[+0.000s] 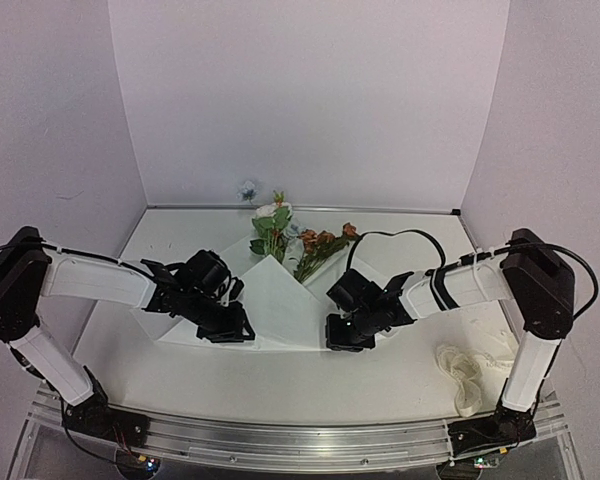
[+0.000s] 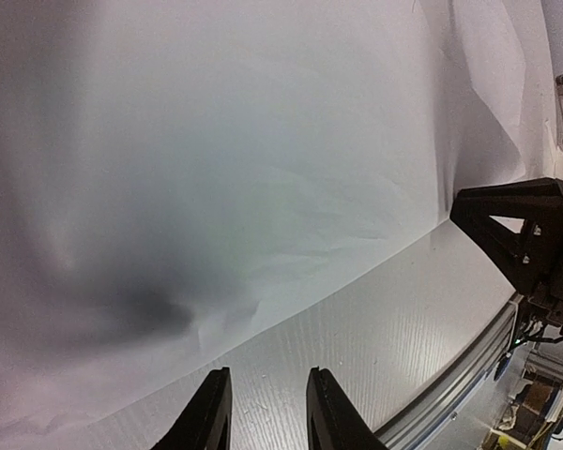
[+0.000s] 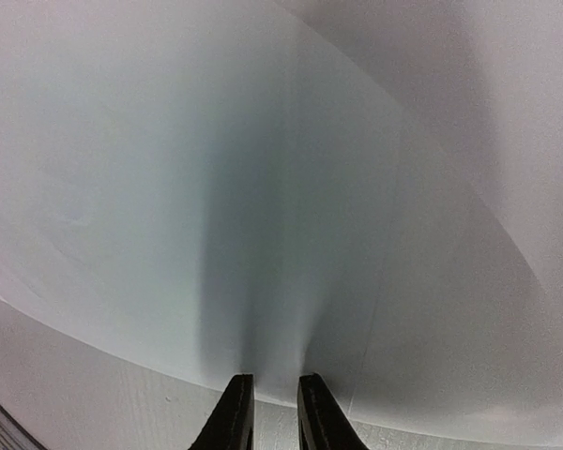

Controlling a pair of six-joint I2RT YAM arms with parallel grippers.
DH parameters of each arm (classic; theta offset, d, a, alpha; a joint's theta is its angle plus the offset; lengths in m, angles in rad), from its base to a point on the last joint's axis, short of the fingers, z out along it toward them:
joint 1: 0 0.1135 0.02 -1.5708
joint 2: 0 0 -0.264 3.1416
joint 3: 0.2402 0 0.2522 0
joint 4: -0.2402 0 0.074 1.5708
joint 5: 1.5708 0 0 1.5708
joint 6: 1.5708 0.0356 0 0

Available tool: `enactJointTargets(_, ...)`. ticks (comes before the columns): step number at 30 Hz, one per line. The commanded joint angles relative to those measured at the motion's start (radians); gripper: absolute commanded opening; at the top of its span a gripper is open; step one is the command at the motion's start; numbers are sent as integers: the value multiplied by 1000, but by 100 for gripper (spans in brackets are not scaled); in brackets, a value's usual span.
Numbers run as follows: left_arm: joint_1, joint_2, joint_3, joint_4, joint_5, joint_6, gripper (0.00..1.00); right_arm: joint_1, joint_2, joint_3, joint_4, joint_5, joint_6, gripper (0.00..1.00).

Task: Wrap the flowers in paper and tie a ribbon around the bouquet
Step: Press the fold line on the folded wrapping paper.

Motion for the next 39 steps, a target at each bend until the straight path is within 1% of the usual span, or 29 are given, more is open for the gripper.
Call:
enactJointTargets(1, -2, 45, -25, 89, 5, -21, 30, 3, 14, 13, 2, 23, 11, 19)
enactJointTargets(6, -1, 76, -62, 114, -14, -51, 28, 2, 19, 10, 2, 22, 12, 19)
enactJointTargets(9, -1, 78, -90, 111, -51, -76, 27, 2, 19, 8, 2, 23, 13, 19)
enactJointTargets(15, 15, 39, -161, 91, -129, -146, 28, 3, 15, -7, 2, 29, 13, 19)
enactJointTargets(19, 69, -29, -211, 92, -142, -186, 29, 2, 14, -15, 2, 30, 12, 19)
enactJointTargets(24, 158, -86, -267, 74, -142, -199, 29, 2, 15, -23, 2, 33, 10, 19)
enactJointTargets(30, 237, -151, -321, 63, -149, -214, 29, 2, 17, -36, 4, 33, 7, 19)
enactJointTargets(34, 275, -171, -343, 53, -159, -232, 29, 1, 8, -59, 13, 41, 8, 19)
enactJointTargets(39, 289, -208, -385, 11, -206, -275, 29, -5, 5, -75, 31, 35, 11, 19)
